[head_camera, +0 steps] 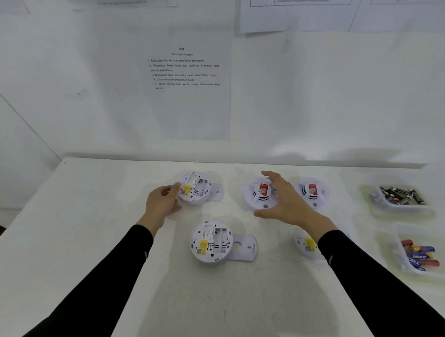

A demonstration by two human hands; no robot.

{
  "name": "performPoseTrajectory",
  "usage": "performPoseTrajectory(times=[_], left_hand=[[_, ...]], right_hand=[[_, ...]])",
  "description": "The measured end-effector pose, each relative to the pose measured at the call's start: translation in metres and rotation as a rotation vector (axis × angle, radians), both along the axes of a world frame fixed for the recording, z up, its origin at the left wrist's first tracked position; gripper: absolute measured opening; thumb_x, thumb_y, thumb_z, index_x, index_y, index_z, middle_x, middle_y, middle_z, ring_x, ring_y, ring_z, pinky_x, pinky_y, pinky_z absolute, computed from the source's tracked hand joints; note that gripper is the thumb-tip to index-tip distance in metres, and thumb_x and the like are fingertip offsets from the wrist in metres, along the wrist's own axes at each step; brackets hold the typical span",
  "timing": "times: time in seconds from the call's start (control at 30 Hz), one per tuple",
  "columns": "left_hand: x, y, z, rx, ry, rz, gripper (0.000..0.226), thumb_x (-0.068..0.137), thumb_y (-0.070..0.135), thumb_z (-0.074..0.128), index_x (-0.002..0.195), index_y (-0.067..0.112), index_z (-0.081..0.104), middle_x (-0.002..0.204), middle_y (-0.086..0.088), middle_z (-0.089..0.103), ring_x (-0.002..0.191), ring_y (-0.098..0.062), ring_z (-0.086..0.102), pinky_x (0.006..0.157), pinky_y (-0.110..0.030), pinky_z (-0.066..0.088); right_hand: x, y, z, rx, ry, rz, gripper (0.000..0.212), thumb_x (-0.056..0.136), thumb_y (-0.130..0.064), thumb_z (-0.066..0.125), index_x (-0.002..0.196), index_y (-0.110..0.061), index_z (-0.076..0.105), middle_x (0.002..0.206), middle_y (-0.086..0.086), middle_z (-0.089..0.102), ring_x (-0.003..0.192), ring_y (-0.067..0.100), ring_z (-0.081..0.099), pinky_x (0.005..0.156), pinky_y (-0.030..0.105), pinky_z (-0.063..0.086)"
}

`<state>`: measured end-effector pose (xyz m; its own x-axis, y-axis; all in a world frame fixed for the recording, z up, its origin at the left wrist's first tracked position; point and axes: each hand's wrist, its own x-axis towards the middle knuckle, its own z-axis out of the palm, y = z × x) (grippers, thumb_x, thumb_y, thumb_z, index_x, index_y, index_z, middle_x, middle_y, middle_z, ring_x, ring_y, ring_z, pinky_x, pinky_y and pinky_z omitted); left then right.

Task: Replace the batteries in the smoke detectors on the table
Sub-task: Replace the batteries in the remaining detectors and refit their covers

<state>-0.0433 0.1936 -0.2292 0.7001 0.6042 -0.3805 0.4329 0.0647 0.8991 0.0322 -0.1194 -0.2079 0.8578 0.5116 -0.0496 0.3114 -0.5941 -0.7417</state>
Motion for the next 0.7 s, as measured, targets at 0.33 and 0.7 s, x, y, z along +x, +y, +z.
performPoseTrajectory(times=[0.33,0.7], left_hand=[[-0.007,-0.147,0.064,0.06,-0.25,-0.6,0.047,0.09,0.042,0.066,0.132,0.026,0.053,0.127,0.01,0.059,0.113,-0.001,0.059,0.095,-0.025,0.051],[0.0,-0.306,0.064,-0.544,-0.215,-0.837,0.058,0.097,0.053,0.045,0.141,0.015,0.048,0.135,-0.016,0.06,0.126,-0.032,0.057,0.111,-0.051,0.039]], right_hand=[[-0.038,-0.056,0.04,0.17,-0.015,0.033,0.102,0.063,-0.033,0.087,0.137,-0.049,0.02,0.132,-0.015,0.043,0.123,0.006,0.046,0.104,0.031,0.042],[-0.062,-0.187,0.067,0.276,-0.162,0.039,0.089,0.076,-0.041,0.079,0.147,-0.032,0.027,0.146,-0.026,0.033,0.134,0.002,0.039,0.108,0.014,0.031]])
